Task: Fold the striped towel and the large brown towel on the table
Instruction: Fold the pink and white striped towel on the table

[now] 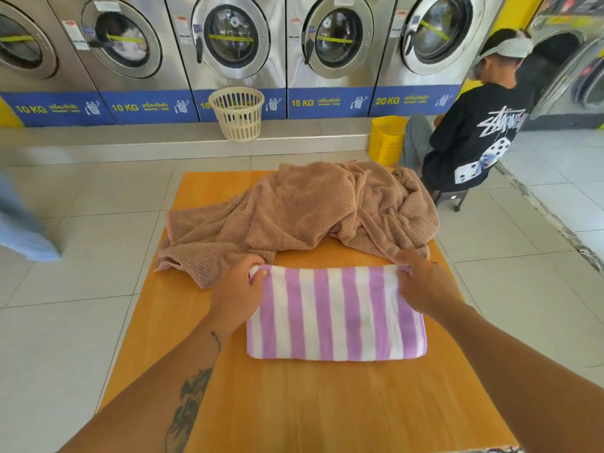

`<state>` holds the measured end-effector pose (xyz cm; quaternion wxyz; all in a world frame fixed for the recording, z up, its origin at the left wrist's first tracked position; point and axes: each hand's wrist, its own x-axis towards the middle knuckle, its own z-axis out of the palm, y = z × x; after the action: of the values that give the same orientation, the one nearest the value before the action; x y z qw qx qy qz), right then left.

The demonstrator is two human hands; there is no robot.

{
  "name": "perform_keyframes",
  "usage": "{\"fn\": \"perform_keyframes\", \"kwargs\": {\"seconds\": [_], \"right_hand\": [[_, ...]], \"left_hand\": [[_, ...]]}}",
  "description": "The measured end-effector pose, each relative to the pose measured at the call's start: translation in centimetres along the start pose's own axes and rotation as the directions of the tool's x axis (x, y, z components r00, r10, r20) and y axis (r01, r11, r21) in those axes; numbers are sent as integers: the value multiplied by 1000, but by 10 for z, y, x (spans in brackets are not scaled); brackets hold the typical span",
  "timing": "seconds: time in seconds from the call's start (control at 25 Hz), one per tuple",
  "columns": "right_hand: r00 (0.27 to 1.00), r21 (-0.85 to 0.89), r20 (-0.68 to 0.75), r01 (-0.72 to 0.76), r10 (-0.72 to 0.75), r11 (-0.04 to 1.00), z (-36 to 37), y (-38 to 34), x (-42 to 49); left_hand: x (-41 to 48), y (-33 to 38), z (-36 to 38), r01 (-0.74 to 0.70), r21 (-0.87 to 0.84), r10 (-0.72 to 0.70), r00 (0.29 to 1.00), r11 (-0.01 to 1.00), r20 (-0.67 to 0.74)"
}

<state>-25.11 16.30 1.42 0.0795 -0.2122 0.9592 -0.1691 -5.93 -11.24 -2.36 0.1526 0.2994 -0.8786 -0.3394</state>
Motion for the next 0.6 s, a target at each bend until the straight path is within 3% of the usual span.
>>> {"fn": "perform_keyframes", "kwargs": {"seconds": [0.08, 0.16, 0.24, 0.28, 0.36, 0.44, 0.52, 0.6], "right_hand": [[998, -15, 27, -53, 54, 998, 11, 1, 13], [999, -155, 20, -38, 42, 987, 24, 2, 19], [998, -320, 9, 60, -60, 946, 36, 1, 19], [992, -345, 36, 129, -124, 930, 42, -1, 16], [969, -342, 147, 238, -199, 909, 53, -2, 3], [952, -307, 278, 211, -124, 928, 59, 0, -12], [945, -327, 326, 122, -10, 937, 57, 4, -21], [932, -400, 357, 89, 66, 912, 50, 7, -28]], "left_hand": [[13, -7, 8, -41, 124, 37, 999, 991, 33], [17, -6, 16, -224, 322, 228, 973, 920, 23], [10, 7, 24, -362, 336, 373, 927, 869, 36], [3, 14, 32, -364, 331, 362, 929, 870, 70], [-18, 26, 49, -246, 373, 151, 952, 894, 266], [-33, 25, 66, -173, 475, -71, 889, 863, 453], [-28, 22, 74, -251, 516, -74, 846, 819, 529], [-15, 15, 78, -374, 523, 52, 847, 766, 529]]}}
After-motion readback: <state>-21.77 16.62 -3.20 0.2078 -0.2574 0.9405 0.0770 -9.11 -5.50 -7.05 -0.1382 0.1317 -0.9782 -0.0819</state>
